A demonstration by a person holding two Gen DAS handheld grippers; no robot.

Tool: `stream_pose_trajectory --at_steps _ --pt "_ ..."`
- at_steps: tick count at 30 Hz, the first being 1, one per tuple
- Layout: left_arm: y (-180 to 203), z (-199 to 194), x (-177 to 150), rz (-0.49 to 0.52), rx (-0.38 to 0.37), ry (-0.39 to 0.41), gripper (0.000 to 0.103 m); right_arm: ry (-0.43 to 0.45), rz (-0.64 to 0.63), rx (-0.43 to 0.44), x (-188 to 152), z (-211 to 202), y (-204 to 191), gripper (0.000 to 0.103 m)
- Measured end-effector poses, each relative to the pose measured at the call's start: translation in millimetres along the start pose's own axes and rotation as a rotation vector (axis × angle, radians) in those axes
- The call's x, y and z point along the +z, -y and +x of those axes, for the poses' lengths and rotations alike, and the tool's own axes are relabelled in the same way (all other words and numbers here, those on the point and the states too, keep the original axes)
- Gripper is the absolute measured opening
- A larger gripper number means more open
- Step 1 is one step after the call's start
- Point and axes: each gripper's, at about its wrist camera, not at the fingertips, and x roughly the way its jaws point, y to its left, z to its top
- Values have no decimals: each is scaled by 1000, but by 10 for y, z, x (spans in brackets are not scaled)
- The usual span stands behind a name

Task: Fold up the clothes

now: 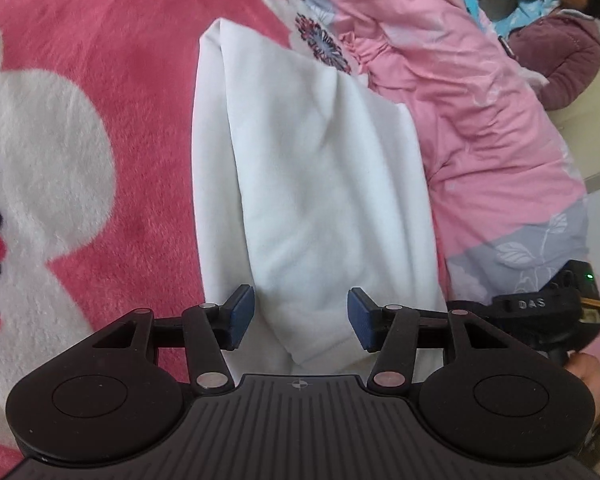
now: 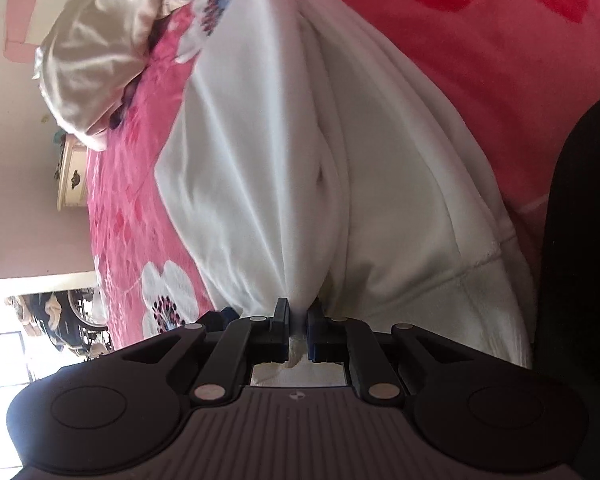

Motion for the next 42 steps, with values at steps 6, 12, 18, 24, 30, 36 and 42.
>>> stream_pose_trajectory --at_steps 6,12,18,24,30,36,42 --pt "19 203 -66 -17 8 -30 52 11 -52 -69 2 125 22 12" --pt "40 216 -69 1 20 -32 52 40 4 -51 35 -71 88 34" --pt "28 237 -62 -13 13 -35 52 99 -7 -60 205 -144 63 44" --pt "38 228 -84 3 14 -27 51 82 -5 -49 331 34 56 49" --pt "-3 215 -81 -10 0 -33 49 44 -19 -43 301 96 3 46" --pt "5 221 -98 -39 21 5 40 23 -44 2 269 185 -122 47" --pt "-10 250 -134 -54 20 17 38 30 -59 -40 252 251 -90 37"
